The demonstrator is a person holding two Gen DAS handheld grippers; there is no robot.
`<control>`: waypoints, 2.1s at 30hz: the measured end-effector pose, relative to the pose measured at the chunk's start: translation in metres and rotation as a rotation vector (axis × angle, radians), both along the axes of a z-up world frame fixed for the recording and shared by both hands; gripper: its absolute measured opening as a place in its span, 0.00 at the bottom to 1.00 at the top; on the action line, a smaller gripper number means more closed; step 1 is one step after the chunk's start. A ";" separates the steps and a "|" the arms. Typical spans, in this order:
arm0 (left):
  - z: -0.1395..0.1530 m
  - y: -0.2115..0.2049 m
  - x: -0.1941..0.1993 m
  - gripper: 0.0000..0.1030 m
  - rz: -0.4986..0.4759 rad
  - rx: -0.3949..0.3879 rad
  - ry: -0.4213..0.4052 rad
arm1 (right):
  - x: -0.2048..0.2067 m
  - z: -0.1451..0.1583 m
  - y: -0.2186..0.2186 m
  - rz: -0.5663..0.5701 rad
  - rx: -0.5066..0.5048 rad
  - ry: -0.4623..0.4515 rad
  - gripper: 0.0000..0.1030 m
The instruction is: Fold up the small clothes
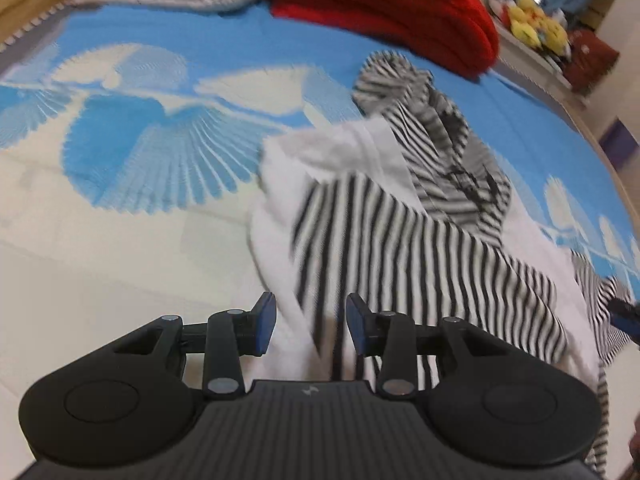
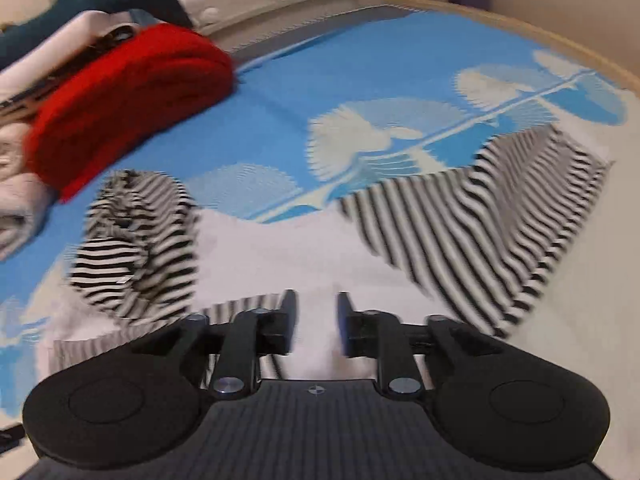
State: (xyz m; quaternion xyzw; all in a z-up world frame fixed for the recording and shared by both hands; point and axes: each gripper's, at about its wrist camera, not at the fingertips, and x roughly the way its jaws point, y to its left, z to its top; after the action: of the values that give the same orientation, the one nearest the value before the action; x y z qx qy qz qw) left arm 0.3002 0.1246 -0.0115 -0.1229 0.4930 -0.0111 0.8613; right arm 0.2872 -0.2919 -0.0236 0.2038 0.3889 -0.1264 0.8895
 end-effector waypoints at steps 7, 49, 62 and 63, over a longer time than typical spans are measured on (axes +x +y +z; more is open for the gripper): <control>-0.043 -0.013 -0.006 0.37 -0.200 0.204 0.153 | 0.010 -0.023 -0.011 -0.032 0.153 0.120 0.25; 0.003 -0.075 -0.004 0.49 -0.219 0.200 -0.045 | -0.001 0.002 -0.064 -0.047 0.091 0.029 0.38; 0.003 -0.087 0.003 0.54 -0.201 0.148 -0.035 | -0.020 0.000 -0.168 -0.119 0.068 -0.051 0.39; 0.003 -0.086 0.003 0.54 -0.201 0.142 -0.037 | -0.022 -0.004 -0.179 -0.137 0.078 -0.053 0.39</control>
State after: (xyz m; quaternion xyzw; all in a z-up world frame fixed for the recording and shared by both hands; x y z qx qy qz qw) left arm 0.3034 0.0381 -0.0086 -0.0112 0.4862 -0.0648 0.8714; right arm 0.2648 -0.4709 -0.0275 0.2674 0.3549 -0.1661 0.8803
